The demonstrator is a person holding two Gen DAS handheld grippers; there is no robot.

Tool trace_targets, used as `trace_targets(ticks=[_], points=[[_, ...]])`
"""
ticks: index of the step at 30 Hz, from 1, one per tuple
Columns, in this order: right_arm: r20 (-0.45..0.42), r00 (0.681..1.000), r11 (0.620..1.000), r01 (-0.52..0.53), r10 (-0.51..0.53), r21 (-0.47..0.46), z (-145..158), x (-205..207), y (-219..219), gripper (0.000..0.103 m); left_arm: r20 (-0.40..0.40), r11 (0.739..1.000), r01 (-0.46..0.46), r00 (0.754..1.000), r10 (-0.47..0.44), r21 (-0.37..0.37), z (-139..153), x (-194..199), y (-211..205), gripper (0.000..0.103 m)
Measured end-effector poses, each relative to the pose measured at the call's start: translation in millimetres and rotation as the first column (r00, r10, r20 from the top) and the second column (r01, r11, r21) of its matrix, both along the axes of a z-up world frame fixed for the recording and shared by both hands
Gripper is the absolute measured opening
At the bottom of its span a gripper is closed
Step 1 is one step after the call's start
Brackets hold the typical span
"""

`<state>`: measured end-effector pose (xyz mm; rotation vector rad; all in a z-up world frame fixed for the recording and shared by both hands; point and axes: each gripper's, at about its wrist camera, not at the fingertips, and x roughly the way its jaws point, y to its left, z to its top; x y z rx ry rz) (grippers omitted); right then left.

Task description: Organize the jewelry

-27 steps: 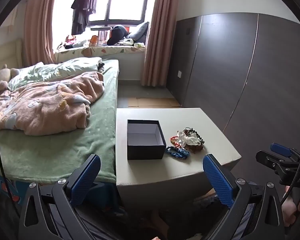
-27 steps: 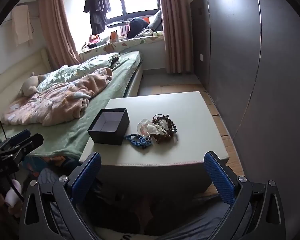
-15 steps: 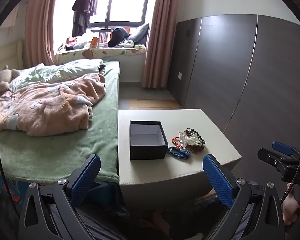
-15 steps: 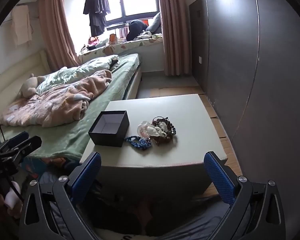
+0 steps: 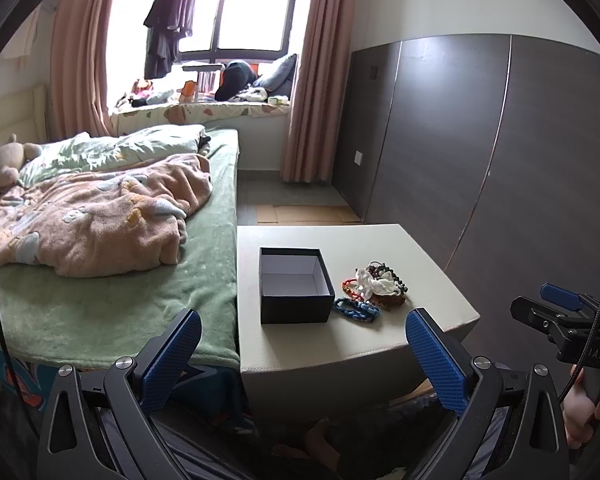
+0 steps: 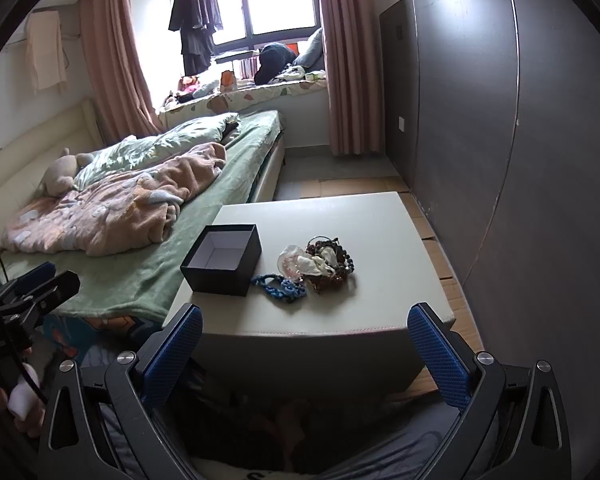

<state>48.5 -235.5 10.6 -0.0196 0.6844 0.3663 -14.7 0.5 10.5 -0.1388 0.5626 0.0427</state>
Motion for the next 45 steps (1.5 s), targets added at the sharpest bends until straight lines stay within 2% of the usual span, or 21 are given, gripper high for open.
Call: trace_targets(ticks=[23, 45], points=[[-0.001, 1.0, 1.0, -0.003, 0.003, -0.001, 3, -3, 3, 0.103, 0.02, 1.0, 0.002, 1.0, -0.003, 0.011, 6, -12, 1, 0.102], [0.027, 0.999, 0.999, 0.041, -0.04, -0.016, 7, -8, -4, 0.103, 0.034, 1.0, 0.008, 0.999, -0.008, 0.018, 12, -18, -2, 0.102]])
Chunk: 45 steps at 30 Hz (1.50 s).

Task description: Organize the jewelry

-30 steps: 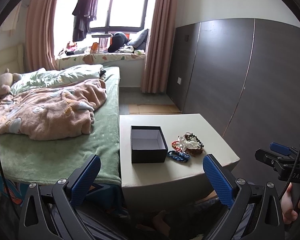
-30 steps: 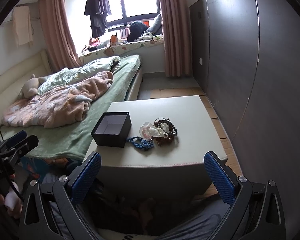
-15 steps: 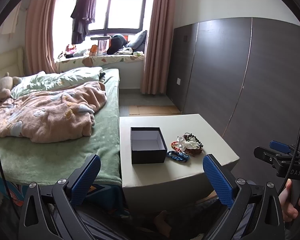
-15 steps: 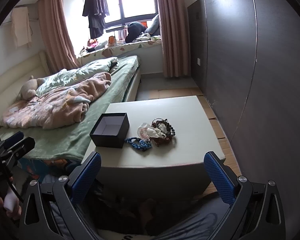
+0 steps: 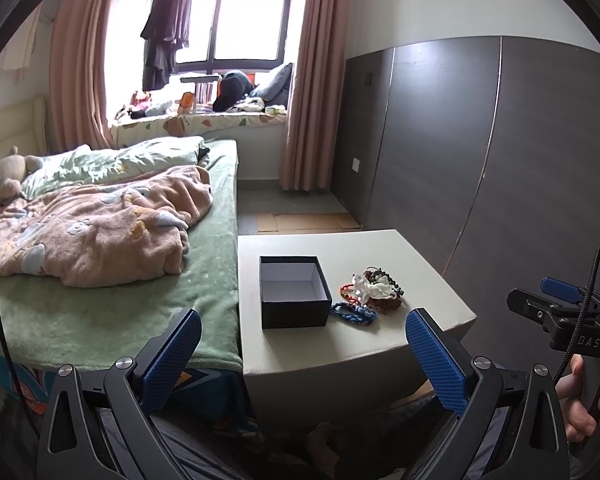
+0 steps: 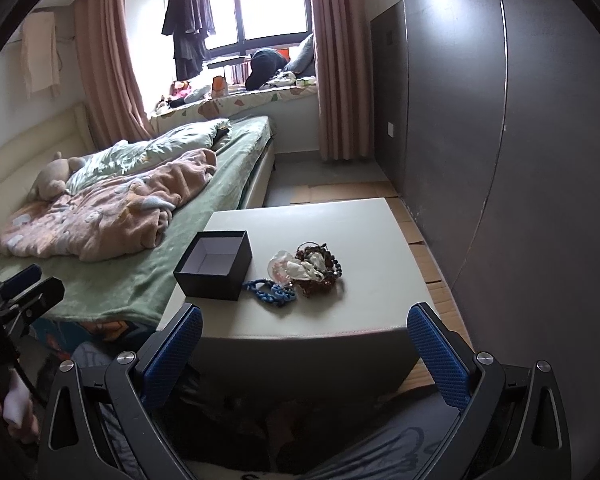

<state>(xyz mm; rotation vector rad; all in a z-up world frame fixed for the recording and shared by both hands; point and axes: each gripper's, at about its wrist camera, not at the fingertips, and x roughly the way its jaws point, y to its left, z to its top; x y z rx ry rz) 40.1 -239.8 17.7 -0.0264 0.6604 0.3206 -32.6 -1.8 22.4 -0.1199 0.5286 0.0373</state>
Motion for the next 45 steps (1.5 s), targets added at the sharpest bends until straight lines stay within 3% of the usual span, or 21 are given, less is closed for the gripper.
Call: trace_targets(ticks=[13, 25, 30, 36, 45], points=[[0.019, 0.999, 0.999, -0.032, 0.032, 0.013, 2, -4, -2, 0.103, 0.002, 1.0, 0.012, 1.0, -0.012, 0.005, 1, 3, -5, 0.102], [-0.038, 0.999, 0.998, 0.029, -0.027, 0.061, -13, 35, -34, 0.103, -0.022, 0.996, 0.087, 0.996, -0.087, 0.002, -8, 45, -25, 0.102], [-0.081, 0.996, 0.995, 0.042, -0.034, 0.091, -26, 55, -49, 0.102, -0.059, 0.991, 0.131, 0.989, -0.132, -0.029, -18, 74, -35, 0.091], [-0.137, 0.99, 0.993, 0.031, -0.015, 0.114, -46, 82, -59, 0.092, -0.104, 0.985, 0.167, 0.98, -0.171, -0.044, -33, 112, -49, 0.082], [-0.227, 0.974, 0.987, 0.033, 0.004, 0.16, -82, 126, -70, 0.074, -0.232, 0.973, 0.218, 0.945, -0.23, -0.078, -73, 178, -63, 0.071]])
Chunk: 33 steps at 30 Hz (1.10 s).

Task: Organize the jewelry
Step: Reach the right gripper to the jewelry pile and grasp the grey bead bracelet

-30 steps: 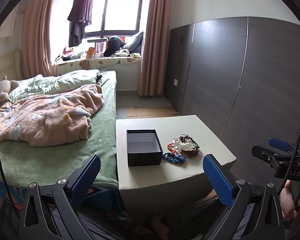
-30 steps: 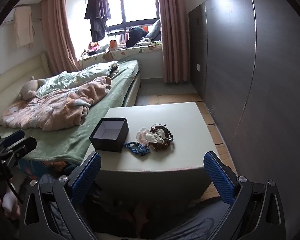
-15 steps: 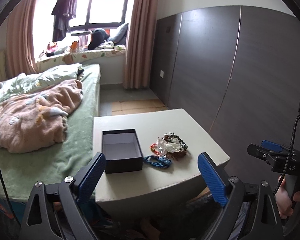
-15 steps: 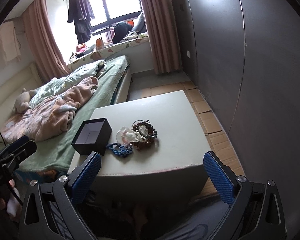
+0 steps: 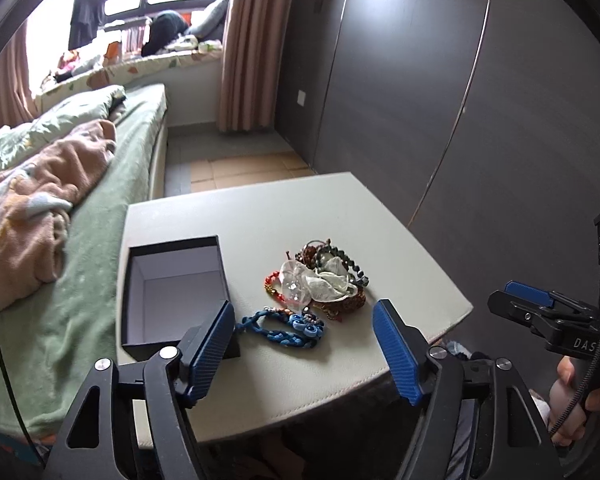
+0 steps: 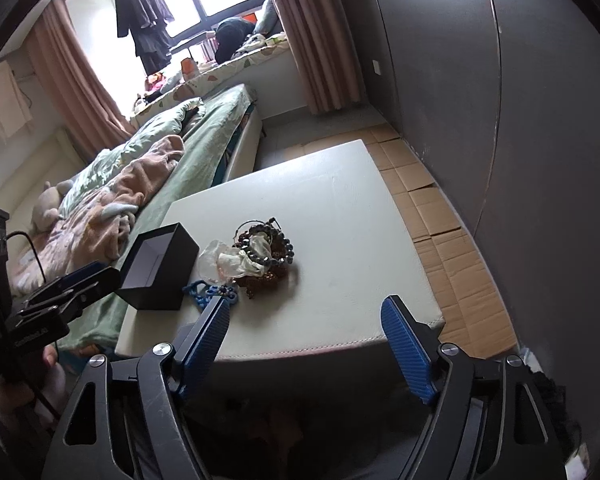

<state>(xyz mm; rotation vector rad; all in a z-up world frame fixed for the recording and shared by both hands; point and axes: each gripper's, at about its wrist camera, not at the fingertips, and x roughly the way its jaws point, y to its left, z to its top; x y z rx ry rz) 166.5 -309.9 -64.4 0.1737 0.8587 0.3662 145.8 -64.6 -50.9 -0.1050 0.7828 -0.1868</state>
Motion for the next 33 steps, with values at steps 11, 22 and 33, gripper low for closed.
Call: trace_targets(ticks=[11, 22, 33], points=[[-0.136, 0.99, 0.995, -0.012, 0.026, 0.099, -43, 50, 0, 0.058, -0.14, 0.999, 0.052, 0.989, -0.05, 0.012, -32, 62, -9, 0.064], [-0.219, 0.974, 0.985, -0.016, 0.055, 0.174, -59, 84, 15, 0.053, -0.318, 0.996, 0.075, 0.946, -0.057, 0.043, -61, 110, -12, 0.05], [-0.278, 0.955, 0.981, -0.05, 0.101, 0.187, -72, 124, 43, 0.037, -0.301, 0.993, 0.118, 0.946, -0.121, -0.027, -48, 110, -4, 0.0]])
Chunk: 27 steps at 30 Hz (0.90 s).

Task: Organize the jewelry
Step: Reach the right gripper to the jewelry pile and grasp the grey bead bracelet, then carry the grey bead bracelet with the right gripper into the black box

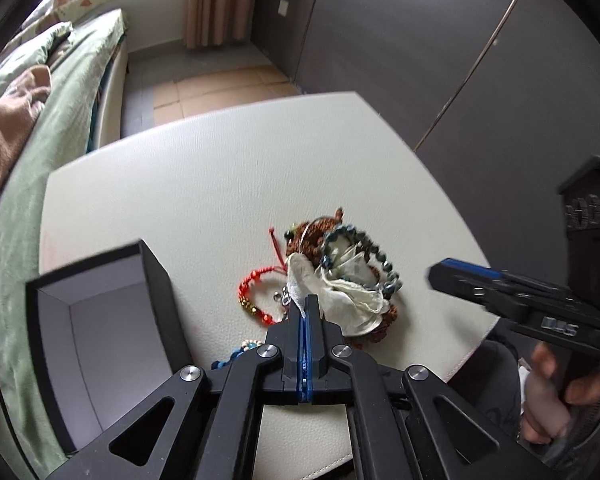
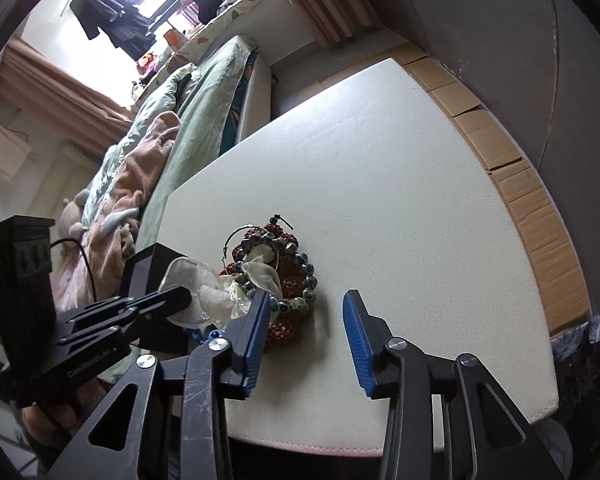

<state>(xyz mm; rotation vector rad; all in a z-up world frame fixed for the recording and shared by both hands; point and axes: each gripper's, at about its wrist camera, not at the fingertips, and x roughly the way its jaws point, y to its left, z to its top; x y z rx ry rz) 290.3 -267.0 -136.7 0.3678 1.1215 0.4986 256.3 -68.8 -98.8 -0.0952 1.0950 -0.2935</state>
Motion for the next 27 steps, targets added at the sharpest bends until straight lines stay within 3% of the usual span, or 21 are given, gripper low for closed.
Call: trace_targets(ticks=[5, 16, 27], points=[[-0.007, 0.998, 0.996, -0.067, 0.067, -0.052, -7, 19, 19, 0.036, 0.06, 1.0, -0.015, 0.998, 0.015, 0.008, 26, -4, 10, 0.0], [-0.028, 0.984, 0.975, -0.177, 0.175, -0.132, -23, 43, 47, 0.033, 0.114, 0.998, -0.063, 0.992, 0.062, 0.003, 50, -8, 34, 0.0], [-0.034, 0.972, 0.973, -0.232, 0.232, -0.008, -19, 56, 40, 0.015, 0.135, 0.996, -0.09, 0.987, 0.092, -0.021, 63, -17, 53, 0.0]])
